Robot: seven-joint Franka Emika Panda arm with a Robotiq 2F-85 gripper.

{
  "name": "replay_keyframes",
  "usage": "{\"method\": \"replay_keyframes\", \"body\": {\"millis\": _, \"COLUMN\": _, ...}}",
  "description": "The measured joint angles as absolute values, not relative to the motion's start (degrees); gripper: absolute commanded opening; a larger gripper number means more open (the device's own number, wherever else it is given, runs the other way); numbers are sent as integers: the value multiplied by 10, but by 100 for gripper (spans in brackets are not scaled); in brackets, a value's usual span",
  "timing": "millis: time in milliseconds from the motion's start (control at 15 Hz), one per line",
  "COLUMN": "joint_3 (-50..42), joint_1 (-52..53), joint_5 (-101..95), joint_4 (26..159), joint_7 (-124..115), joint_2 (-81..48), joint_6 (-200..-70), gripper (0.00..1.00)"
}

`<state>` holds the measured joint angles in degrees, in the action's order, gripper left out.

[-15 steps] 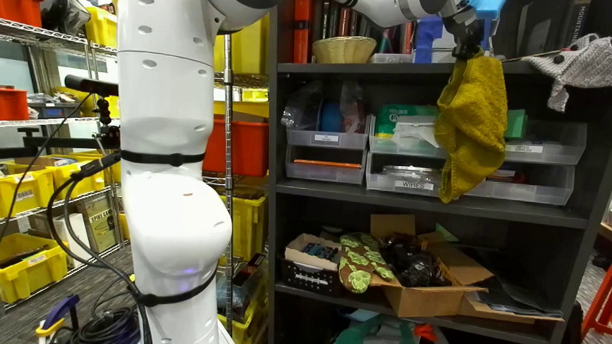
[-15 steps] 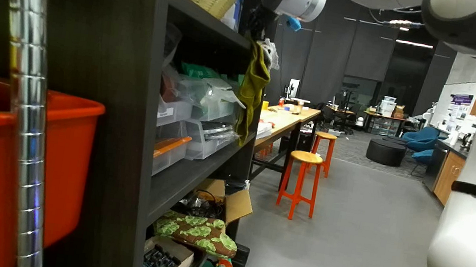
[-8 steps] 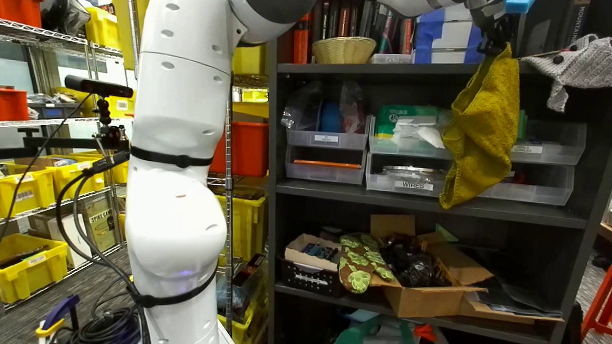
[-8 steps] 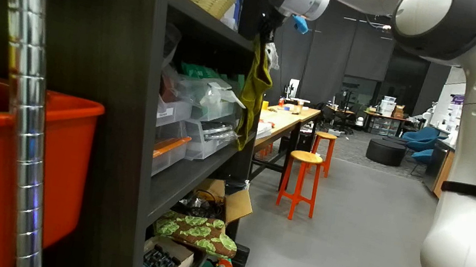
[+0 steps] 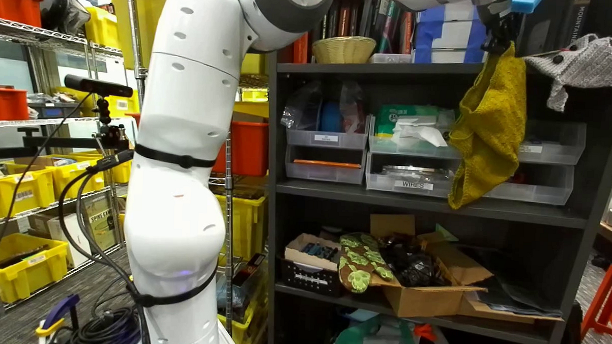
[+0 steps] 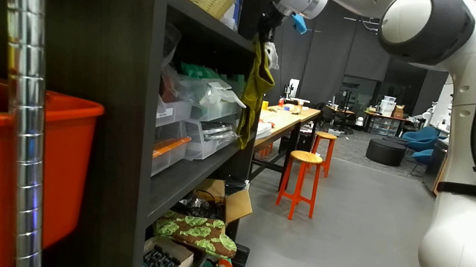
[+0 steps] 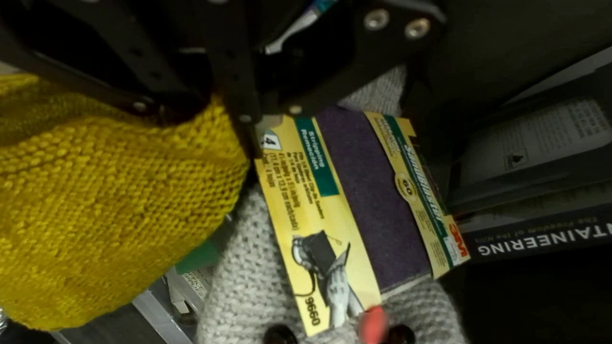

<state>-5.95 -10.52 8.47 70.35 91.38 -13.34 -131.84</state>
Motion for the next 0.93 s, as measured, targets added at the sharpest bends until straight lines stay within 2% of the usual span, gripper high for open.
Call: {"method": "replay_keyframes", "body": {"millis": 933, "joint_3": -35, "joint_1": -58, "joint_5": 47, "joint_4": 704, "joint_7": 917, "joint_2": -133, "joint_6": -1309, "gripper": 1}}
